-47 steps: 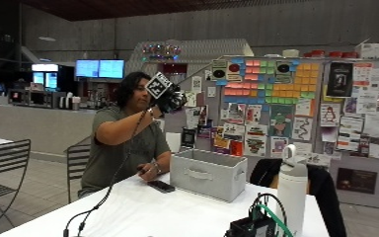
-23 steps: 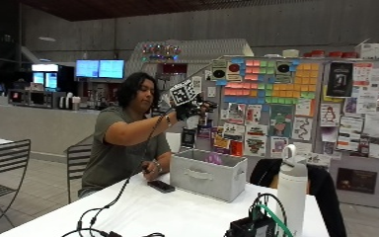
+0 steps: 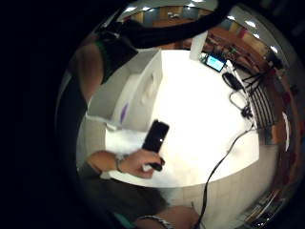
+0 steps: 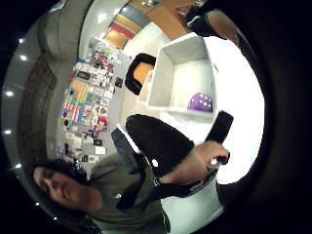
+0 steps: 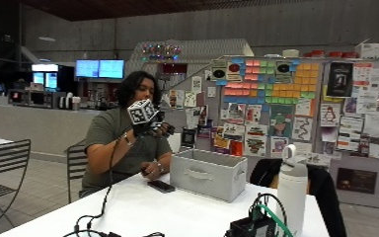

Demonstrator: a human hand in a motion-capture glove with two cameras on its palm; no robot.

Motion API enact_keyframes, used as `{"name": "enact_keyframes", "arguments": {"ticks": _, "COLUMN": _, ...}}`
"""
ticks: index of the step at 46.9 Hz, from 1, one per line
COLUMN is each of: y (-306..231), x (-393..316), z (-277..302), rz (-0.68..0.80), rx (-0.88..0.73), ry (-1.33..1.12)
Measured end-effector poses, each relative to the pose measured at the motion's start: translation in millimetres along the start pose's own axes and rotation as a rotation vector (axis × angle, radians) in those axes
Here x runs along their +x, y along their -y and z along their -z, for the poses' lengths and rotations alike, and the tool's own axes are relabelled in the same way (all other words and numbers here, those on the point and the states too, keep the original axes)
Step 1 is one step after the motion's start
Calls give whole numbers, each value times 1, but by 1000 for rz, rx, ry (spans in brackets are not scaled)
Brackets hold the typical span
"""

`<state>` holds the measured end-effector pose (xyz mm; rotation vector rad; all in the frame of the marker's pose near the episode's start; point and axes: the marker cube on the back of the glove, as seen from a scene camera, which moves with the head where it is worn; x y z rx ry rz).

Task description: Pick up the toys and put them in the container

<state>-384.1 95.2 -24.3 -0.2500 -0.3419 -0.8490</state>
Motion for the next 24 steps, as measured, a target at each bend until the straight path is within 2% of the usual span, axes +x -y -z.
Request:
{"name": "enact_keyframes", "arguments": {"ticks": 7, "y": -52, "x": 31, "z": -26, "rz": -46, "rx": -40, "ry": 27}}
{"name": "enact_keyframes", "arguments": {"ticks": 13, "y": -81, "x": 62, "z": -37, "rz": -139, "rx": -90, "ry": -76}}
{"name": "enact_keyframes", "arguments": {"ticks": 19, "y": -100, "x": 91, "z": -43, "rz": -208, "rx": -116, "ry": -181}}
{"name": "enact_keyframes", "arguments": {"ticks": 24, "y": -112, "x": 101, "z": -48, "rz": -232, "rx": -163, "ry": -175}}
